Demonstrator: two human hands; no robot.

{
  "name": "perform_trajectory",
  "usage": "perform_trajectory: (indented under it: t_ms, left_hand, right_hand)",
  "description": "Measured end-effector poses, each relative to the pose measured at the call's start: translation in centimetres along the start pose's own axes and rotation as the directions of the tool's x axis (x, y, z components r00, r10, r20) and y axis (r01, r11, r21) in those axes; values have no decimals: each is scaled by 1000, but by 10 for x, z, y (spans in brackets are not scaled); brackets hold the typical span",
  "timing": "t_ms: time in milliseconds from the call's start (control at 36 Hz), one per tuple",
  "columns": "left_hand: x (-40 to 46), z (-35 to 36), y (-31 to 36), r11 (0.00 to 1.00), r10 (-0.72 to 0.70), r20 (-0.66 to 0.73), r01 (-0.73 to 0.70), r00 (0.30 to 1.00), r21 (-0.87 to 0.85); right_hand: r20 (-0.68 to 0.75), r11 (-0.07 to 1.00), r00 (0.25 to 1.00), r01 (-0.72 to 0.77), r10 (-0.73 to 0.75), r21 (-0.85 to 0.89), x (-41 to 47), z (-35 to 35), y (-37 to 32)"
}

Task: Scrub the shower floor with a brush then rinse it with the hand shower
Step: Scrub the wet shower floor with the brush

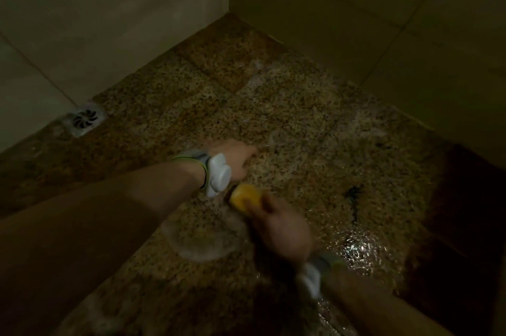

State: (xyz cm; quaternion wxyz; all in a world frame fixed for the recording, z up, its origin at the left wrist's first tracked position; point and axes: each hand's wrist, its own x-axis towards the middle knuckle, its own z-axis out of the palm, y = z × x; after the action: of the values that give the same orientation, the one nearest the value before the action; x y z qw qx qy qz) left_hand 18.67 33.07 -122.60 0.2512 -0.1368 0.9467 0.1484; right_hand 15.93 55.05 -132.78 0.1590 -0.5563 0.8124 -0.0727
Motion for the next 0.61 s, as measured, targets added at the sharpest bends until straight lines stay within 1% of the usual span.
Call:
perform_trajectory:
  t_ms: [28, 83, 139, 167, 222, 250, 278, 306, 361, 389, 444, 472, 528, 556, 611]
  left_hand:
    - [-1, 2, -1, 1000, 5, 2, -5, 1000, 12]
    - [-5, 2, -2, 1000, 0, 21, -1, 1000, 31]
    - [-9, 0, -5, 1000, -7, 31, 6, 1000, 15]
    - [-12, -1, -8, 1000, -12, 25, 12, 1000, -2]
    - [-13, -4, -12, 999, -21, 30, 22, 999, -32]
    - [-13, -6, -11, 999, -23, 38, 25, 999, -36]
    - [-14, -8, -11, 999, -33, 42, 34, 999, -22]
    - [-14, -9, -10, 999, -42, 39, 42, 998, -7]
    - [-14, -11, -11, 998, -58, 11, 58, 998, 31]
    - [-13, -10, -12, 997, -69, -19, 70, 997, 35]
    - [-11, -8, -13, 996, -81, -55, 83, 995, 34]
    - [-7, -4, -10, 995, -90, -48, 92, 995, 42]
    - [-2, 4, -3, 994, -104, -19, 105, 994, 35]
    - [2, 9, 2, 995, -105, -5, 105, 995, 5]
    - [8, 20, 9, 995, -94, 26, 95, 995, -22]
  right_hand:
    - [-26, 995, 995, -98, 99, 20, 3, -4, 20]
    - [-132, 959, 950, -284, 284, 16, 16, -15, 55]
    - [-170, 933, 921, -359, 349, -27, 42, -28, 76]
    - [-143, 910, 903, -413, 405, -31, 59, -37, 78]
    - [-80, 841, 839, -541, 539, -12, 94, -53, 75]
    - [-61, 818, 817, -574, 574, 9, 109, -59, 68]
    - [-40, 820, 819, -572, 573, 22, 119, -57, 57]
    - [-29, 849, 848, -528, 529, 22, 125, -53, 45]
    - [-30, 925, 925, -379, 379, 27, 122, -35, 6]
    - [-30, 950, 950, -311, 312, 29, 114, -24, -14]
    - [-32, 983, 983, -183, 183, 11, 91, -1, -50]
    - [-22, 993, 993, -118, 118, -18, 75, 6, -61]
    - [-2, 998, 1000, 31, -32, -54, 50, 19, -62]
    - [10, 996, 997, 71, -70, -58, 40, 20, -51]
    - [-15, 999, 999, 40, -41, -18, 23, 7, -21]
